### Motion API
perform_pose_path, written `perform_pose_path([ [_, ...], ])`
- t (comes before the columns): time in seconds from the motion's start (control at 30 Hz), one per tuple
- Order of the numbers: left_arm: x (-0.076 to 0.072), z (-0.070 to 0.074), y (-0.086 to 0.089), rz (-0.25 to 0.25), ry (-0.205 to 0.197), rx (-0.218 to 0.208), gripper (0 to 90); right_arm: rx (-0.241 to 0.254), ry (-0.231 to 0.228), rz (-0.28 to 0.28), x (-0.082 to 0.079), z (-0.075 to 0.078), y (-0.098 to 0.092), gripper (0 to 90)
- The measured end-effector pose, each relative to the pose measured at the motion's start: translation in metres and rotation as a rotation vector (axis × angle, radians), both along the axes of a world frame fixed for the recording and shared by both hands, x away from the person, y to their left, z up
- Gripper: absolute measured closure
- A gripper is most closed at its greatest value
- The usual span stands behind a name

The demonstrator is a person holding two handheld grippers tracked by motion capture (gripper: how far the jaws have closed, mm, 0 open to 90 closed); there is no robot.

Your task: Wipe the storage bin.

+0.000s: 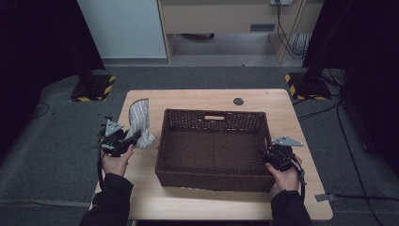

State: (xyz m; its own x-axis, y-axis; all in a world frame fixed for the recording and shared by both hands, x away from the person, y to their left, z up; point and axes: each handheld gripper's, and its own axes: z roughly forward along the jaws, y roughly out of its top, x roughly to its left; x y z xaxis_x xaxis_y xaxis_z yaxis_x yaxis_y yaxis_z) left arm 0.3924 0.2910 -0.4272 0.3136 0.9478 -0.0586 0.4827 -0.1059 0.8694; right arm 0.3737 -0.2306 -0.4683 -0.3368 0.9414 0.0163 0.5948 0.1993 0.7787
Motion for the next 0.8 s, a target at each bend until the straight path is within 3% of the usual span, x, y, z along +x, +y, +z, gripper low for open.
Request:
perform_pose_path([
  [0.23,0.015,0.008,-0.002,0.005,-0.036,-0.019,63.7,0.001,0.001,0.010,0.000,0.001,0.002,63.2],
  [0.33,0.021,0.010,-0.007,-0.014,-0.063,0.022,63.7,0.002,-0.004,0.029,0.000,0.001,0.002,63.3],
  [0.4,0.024,0.010,-0.008,-0.017,-0.071,0.015,63.6,0.006,-0.002,0.039,0.000,0.001,0.003,63.9],
  [0.63,0.037,-0.004,-0.014,-0.034,-0.036,0.034,63.5,-0.001,-0.005,0.064,0.001,0.001,0.008,64.7],
  [0.8,0.043,-0.012,-0.019,-0.076,-0.024,0.025,63.5,0.001,-0.002,0.061,0.001,0.000,0.008,64.6],
])
